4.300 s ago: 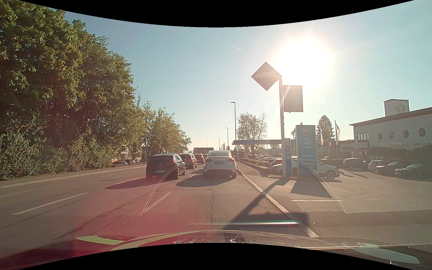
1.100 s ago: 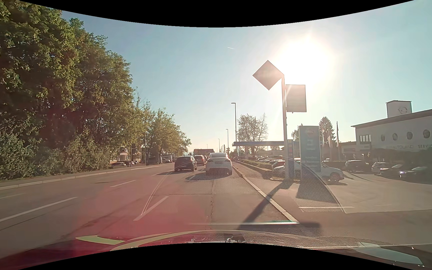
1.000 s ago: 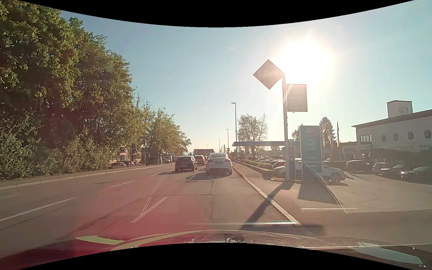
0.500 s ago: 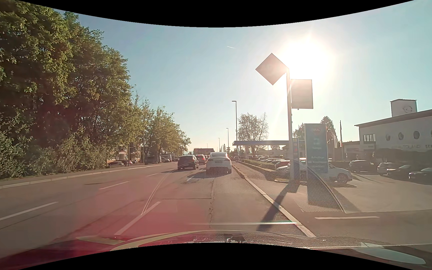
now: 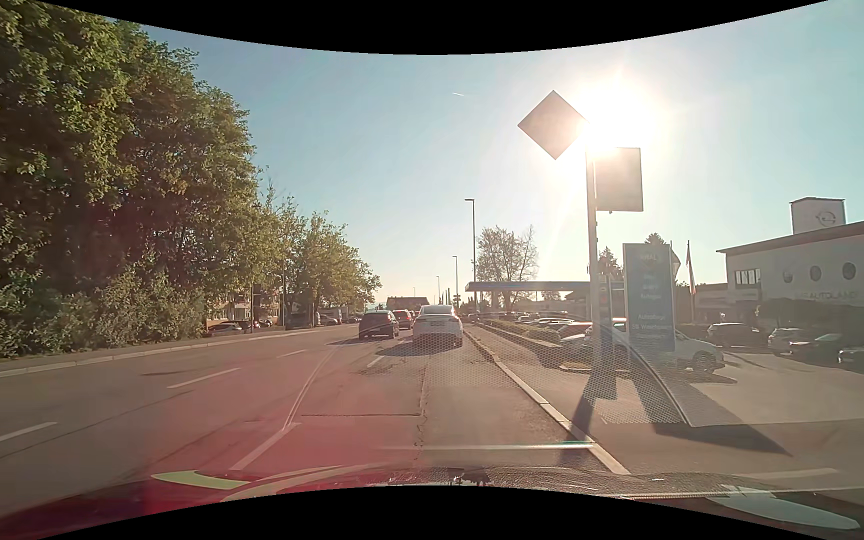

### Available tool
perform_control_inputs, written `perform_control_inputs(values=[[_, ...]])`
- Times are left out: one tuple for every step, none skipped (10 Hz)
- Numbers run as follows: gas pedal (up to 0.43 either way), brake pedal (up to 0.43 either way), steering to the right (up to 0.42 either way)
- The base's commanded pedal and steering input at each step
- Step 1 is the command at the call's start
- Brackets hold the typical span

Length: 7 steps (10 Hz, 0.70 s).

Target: Follow the waypoints while adhering to traffic rules and regulations

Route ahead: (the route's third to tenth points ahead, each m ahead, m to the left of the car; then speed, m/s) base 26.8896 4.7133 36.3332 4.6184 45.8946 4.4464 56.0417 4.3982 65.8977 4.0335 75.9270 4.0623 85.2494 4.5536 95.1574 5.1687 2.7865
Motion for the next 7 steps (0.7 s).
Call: perform_control_inputs(values=[[0.0,0.0,-0.001],[0.0,0.0,-0.001],[0.0,0.0,-0.001],[0.0,0.0,-0.002],[0.0,0.0,-0.002],[0.0,0.0,-0.005],[0.0,0.0,-0.007]])
